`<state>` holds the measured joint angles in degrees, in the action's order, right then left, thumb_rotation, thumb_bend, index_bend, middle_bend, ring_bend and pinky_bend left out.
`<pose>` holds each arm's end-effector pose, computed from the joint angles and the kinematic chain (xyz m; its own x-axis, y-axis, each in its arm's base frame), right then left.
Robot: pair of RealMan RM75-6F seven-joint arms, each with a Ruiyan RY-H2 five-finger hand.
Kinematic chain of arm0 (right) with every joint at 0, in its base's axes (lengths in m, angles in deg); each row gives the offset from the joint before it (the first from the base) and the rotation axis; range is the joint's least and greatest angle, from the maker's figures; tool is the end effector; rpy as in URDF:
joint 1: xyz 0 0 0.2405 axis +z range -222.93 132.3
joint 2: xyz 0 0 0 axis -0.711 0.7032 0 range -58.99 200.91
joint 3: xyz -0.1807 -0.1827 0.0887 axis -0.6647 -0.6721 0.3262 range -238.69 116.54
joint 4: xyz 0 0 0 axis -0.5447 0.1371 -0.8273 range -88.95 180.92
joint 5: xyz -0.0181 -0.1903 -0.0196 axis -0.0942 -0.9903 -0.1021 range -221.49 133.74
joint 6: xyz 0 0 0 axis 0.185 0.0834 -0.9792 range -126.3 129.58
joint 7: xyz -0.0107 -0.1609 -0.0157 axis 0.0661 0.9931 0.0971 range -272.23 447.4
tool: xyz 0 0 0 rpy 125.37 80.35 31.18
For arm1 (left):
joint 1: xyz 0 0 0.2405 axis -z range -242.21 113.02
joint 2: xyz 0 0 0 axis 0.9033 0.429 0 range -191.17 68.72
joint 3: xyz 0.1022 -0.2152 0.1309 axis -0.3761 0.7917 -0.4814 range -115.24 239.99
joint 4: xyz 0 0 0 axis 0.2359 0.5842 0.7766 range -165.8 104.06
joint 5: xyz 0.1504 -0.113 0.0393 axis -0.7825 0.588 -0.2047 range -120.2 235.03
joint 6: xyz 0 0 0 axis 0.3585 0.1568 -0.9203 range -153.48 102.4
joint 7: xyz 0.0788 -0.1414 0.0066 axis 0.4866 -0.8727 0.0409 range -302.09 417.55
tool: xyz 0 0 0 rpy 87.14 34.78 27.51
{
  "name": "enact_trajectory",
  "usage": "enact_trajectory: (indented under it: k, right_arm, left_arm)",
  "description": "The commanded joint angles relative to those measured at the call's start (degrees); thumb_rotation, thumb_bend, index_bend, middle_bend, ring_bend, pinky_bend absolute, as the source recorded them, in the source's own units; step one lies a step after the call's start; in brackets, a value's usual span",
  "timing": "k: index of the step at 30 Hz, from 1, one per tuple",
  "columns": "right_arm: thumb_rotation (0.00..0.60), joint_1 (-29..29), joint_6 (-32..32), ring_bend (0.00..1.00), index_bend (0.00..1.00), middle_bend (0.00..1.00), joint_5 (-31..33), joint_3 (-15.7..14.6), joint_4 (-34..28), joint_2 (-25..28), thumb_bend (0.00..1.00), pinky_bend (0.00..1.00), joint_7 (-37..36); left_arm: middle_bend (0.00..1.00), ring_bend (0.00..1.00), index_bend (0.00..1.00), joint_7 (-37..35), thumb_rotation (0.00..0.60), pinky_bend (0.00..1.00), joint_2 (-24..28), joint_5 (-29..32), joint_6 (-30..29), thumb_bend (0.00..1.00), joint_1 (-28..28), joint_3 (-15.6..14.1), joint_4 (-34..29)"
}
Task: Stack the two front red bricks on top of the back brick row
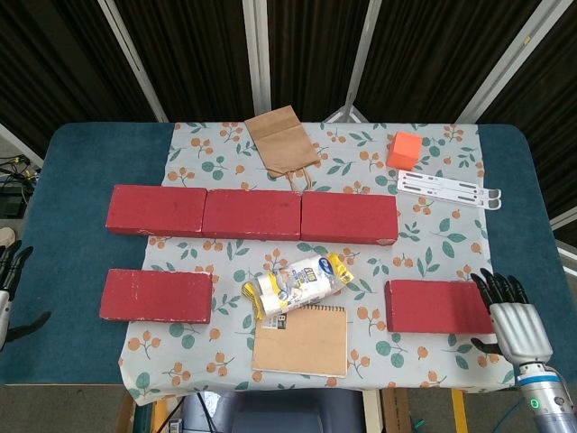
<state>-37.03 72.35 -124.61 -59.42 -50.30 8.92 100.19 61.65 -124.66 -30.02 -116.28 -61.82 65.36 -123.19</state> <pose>-0.3252 -0.2070 0.1527 0.5387 -0.2514 0.8041 -0.8350 -0.0318 0.5494 -0.3153 0.1870 0.1994 0.4679 -0.0846 0.8797 0.8830 0.0040 -0.4693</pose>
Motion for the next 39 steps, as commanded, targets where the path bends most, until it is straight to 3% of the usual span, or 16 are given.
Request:
enact_trajectory:
  k: [1, 13, 24, 39]
  right_arm:
    - [0.6, 3.8, -5.6, 0.0, 0.0, 0.01, 4.6, 0.9, -1.0, -1.7, 0.06, 0.0, 5.0]
    - [0.6, 9.5, -10.9, 0.0, 0.0, 0.0, 13.7, 2.6, -2.6, -5.7, 0.06, 0.0, 14.7]
    - [0.6, 9.6, -7.7, 0.0, 0.0, 0.0, 18.1, 1.5, -8.2, -2.9, 0.06, 0.0, 20.7]
    - [0.6, 11.0, -8.5, 0.0, 0.0, 0.0, 20.1, -0.3, -9.3, -3.7, 0.06, 0.0, 20.8]
  left_arm:
    - [0.02, 0.01, 0.07, -0.5, 0.6, 0.08, 0.2, 0.0, -0.8, 0.1, -0.5, 0.1, 0.3]
    - [0.01, 0.01, 0.07, -1.7, 0.6, 0.08, 0.4, 0.5, -1.4, 0.1, -0.8, 0.8, 0.8]
    - [0.01, 0.01, 0.07, -1.5, 0.6, 0.08, 0.5, 0.5, -1.5, 0.1, -1.0, 0.8, 0.8]
    - [0.01, 0.01, 0.07, -0.5, 0.6, 0.08, 0.1, 0.7, -1.2, 0.1, -0.9, 0.9, 0.4]
